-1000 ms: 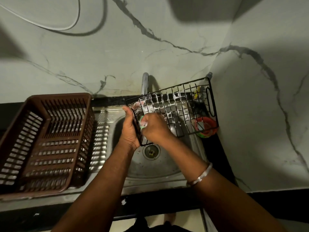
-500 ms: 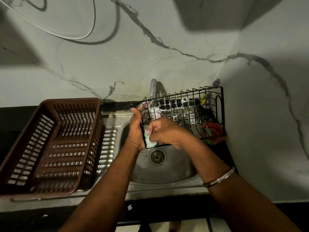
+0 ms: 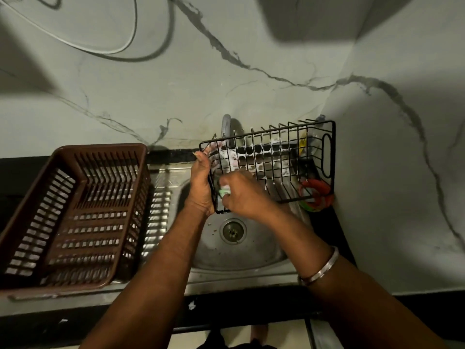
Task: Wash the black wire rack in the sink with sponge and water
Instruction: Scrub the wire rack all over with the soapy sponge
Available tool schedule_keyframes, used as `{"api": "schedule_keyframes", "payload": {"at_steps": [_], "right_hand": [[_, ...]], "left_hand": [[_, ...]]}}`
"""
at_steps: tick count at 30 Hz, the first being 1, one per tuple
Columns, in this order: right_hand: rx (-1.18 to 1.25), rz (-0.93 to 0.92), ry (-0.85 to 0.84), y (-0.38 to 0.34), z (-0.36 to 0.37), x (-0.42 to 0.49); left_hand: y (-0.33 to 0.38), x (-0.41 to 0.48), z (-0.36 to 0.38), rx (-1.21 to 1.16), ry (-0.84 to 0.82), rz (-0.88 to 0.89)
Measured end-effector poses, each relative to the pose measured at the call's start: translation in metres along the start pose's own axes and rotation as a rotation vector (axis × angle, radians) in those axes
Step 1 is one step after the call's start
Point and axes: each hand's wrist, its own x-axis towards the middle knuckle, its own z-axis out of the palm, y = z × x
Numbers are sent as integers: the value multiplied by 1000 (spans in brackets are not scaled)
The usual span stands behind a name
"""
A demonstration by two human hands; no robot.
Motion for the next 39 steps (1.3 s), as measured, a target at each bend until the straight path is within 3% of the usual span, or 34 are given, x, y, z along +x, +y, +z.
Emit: {"api": "schedule_keyframes", "payload": {"at_steps": [2, 4, 6, 9, 11, 12, 16, 21, 23, 25, 26, 28, 30, 32, 35, 38, 39], "right_hand": [[36, 35, -42, 5, -9, 5], [43, 49, 117, 11, -14, 9], [-58, -56, 242, 14, -7, 8], [-265, -234, -3, 15, 6, -2], [-179, -211, -138, 18, -2, 1], [-127, -198, -139, 19, -6, 3], [-152, -190, 143, 23, 2, 6], [-53, -193, -192, 21, -16, 3], [-16, -134, -28, 25, -22, 9], [-138, -119, 192, 27, -17, 11], [-191, -137, 179, 26, -11, 9], [-219, -182, -26, 31, -5, 3], [-109, -144, -189, 37, -16, 2], [7, -78, -166, 40, -20, 3], [-104, -107, 72, 35, -6, 1], [-31, -118, -121, 37, -10, -2], [21, -83, -117, 38, -17, 1]], "left_hand": [[-5, 0, -3, 4, 5, 0], [-11, -1, -5, 27, 1, 25], [-12, 1, -7, 77, 2, 44], [-7, 4, -6, 103, 11, 40], [-6, 2, -6, 92, -10, 29], [-6, 0, -6, 107, 5, 19], [-8, -3, -2, 143, 15, 35], [-14, -2, -2, 140, 3, 2], [-11, 0, -3, 186, -5, 25], [-10, -1, 2, 213, -17, 49], [-11, -1, 3, 208, -25, 60], [-12, 0, 4, 197, -24, 60], [-18, 2, -1, 197, 2, 39], [-15, 6, -4, 230, 18, 55], [-8, 8, 0, 229, 7, 102], [-12, 8, -1, 226, -24, 112], [-13, 8, -3, 220, -26, 109]]}}
